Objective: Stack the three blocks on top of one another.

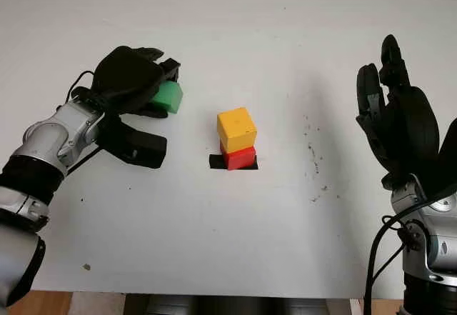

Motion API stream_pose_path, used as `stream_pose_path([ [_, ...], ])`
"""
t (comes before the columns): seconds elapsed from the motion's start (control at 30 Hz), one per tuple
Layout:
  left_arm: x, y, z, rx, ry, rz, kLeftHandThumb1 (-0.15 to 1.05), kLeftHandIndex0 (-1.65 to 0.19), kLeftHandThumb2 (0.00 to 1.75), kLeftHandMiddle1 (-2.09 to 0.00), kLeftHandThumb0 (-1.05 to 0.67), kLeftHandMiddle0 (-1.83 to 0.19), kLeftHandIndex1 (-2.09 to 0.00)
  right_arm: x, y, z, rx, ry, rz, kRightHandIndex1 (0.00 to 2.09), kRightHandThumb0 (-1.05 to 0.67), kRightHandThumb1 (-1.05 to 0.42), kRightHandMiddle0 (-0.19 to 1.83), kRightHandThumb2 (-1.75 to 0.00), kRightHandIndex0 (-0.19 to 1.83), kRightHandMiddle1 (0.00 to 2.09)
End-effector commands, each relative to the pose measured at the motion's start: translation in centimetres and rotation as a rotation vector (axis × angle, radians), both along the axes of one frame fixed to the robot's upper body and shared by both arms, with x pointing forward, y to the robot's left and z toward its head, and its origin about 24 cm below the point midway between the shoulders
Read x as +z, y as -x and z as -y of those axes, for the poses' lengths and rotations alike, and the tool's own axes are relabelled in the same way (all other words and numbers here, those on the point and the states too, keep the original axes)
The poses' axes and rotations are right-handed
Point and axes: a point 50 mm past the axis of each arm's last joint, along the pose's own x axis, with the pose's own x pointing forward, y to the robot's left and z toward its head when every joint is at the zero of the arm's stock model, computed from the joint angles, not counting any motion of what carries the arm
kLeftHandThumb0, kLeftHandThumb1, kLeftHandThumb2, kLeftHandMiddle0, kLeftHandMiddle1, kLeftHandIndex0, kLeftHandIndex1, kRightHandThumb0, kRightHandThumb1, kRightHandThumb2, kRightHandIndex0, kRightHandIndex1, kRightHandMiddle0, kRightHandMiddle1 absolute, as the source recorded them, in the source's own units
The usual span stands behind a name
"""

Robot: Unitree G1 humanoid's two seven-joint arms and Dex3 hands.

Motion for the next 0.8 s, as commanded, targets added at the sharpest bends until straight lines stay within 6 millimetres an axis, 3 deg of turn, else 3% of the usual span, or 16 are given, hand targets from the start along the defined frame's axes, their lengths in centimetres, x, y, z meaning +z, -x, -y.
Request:
stream_pose_path([
  [0.0,0.7,-0.1,0.2,-0.003,-0.008,0.015,1.05,-0.31,0.15,-0.09,-0.47,-0.46,-1.41,0.2,0.3,0.1,-0.006,-0.002,0.008,0.0,-0.62,-1.05,-0.19,-0.48,-0.19,0.0],
  [0.13,1.8,0.0,0.1,-0.015,0.083,-0.029,1.05,-0.24,0.23,-0.06,-0.48,-0.42,-1.57,0.2,0.3,0.0,-0.005,0.008,0.005,0.0,-0.62,-1.05,-0.19,-0.48,-0.19,0.0],
  [0.27,3.7,0.4,-0.2,-0.119,0.346,-0.151,1.05,-0.22,0.23,-0.03,-0.48,-0.35,-1.52,0.2,0.3,0.1,-0.002,0.012,0.006,0.0,-0.61,-1.05,-0.19,-0.49,-0.19,0.0],
  [0.4,5.1,0.9,-0.3,-0.222,0.568,-0.209,1.05,-0.35,0.16,-0.05,-0.48,-0.31,-1.41,0.1,0.2,0.1,-0.001,0.009,0.007,0.0,-0.62,-1.05,-0.19,-0.49,-0.19,0.0],
  [0.57,5.2,1.8,0.1,-0.321,0.731,-0.247,1.05,-0.42,0.18,-0.05,-0.48,-0.3,-1.38,0.1,0.2,-0.1,-0.001,0.02,0.006,0.0,-0.62,-1.05,-0.19,-0.49,-0.19,0.0],
  [0.77,4.5,2.6,0.6,-0.402,0.948,-0.344,1.05,-0.42,0.19,-0.05,-0.52,-0.27,-1.52,0.0,0.2,-0.2,-0.002,0.022,0.002,0.0,-0.63,-1.05,-0.19,-0.49,-0.19,0.0],
])
